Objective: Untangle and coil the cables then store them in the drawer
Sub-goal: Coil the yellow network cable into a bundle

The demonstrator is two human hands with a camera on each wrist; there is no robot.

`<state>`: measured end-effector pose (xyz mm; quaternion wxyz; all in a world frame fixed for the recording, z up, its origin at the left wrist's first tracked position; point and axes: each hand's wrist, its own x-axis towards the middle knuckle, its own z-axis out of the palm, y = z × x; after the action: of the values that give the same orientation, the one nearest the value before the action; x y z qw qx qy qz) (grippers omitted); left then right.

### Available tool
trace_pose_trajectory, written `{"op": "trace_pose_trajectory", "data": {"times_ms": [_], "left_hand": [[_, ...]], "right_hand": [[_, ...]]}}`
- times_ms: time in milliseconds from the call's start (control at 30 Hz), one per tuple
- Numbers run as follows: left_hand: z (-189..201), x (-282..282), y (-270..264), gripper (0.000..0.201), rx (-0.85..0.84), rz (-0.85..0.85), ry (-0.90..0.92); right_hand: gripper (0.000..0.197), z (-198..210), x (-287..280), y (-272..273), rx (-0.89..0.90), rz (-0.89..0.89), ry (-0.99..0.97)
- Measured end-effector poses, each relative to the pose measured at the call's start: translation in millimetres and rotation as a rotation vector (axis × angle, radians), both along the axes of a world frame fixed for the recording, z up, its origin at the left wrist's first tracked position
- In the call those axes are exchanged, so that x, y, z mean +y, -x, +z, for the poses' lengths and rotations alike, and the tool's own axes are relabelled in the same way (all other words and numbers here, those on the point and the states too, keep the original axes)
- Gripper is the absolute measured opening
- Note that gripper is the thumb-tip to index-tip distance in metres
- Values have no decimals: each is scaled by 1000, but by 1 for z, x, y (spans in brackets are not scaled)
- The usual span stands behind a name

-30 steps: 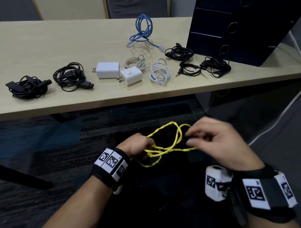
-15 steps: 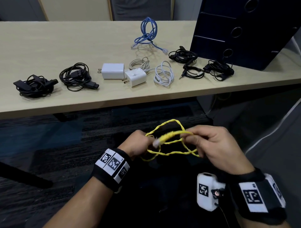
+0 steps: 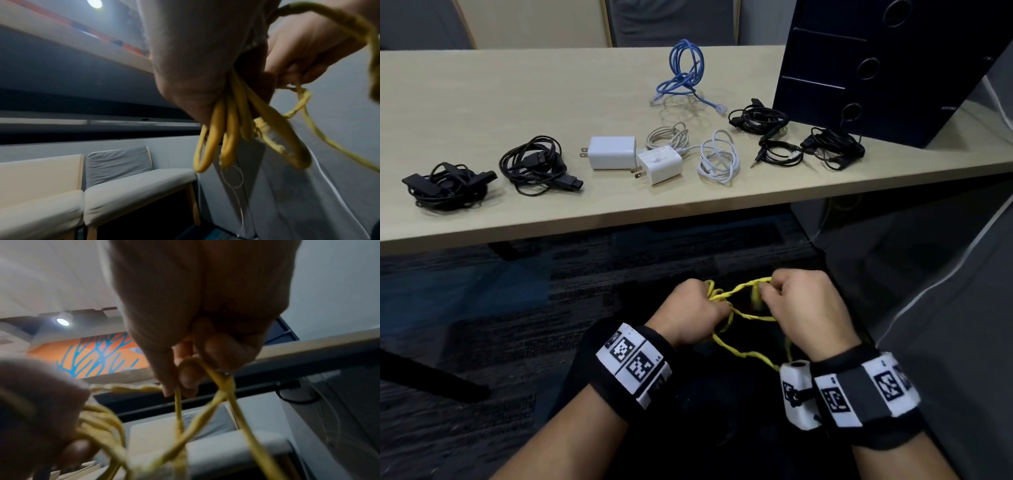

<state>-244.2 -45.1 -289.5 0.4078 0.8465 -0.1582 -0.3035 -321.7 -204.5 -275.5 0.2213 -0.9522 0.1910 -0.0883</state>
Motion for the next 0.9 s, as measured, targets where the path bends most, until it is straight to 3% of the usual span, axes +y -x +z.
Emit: {"op": "trace_pose_trajectory", "data": {"times_ms": [67, 133, 200, 233, 300, 367, 433, 567, 633, 733, 833, 900], "left_hand": [[0, -2, 2, 19, 6, -6, 8], [0, 0, -1, 21, 11, 30, 22], [2, 4, -7, 25, 10, 58, 22], [4, 6, -9, 26, 10, 66, 19], [6, 10, -13, 22, 10, 82, 17], [7, 13, -15, 19, 27, 96, 42], [6, 14, -17, 18, 43, 109, 77], [2, 11, -18, 22, 3, 115, 103], [-1, 9, -17, 33, -73, 112, 83], [-2, 13, -18, 51, -196, 99, 9], [1, 27, -24, 47, -175, 36, 66], [5, 37, -23, 45, -75, -15, 222]], "right_hand": [[21, -4, 1, -4, -140, -11, -273], [24, -3, 2, -2, -362, 12, -530], [23, -2, -5, 0, -487, 54, -473], [20, -3, -11, 1, -485, 67, -411], [20, -11, -27, 2, -311, 108, -406], [56, -19, -39, 4, -85, 211, -541], [78, -26, -40, 6, 0, 283, -703], [59, -32, -24, 4, -44, 295, -775], [63, -33, -14, 1, -156, 269, -877], [49, -28, -6, -5, -311, 266, -1050], [38, -21, -11, -12, -397, 269, -1158], [25, -22, -18, -19, -450, 196, -1115]]}}
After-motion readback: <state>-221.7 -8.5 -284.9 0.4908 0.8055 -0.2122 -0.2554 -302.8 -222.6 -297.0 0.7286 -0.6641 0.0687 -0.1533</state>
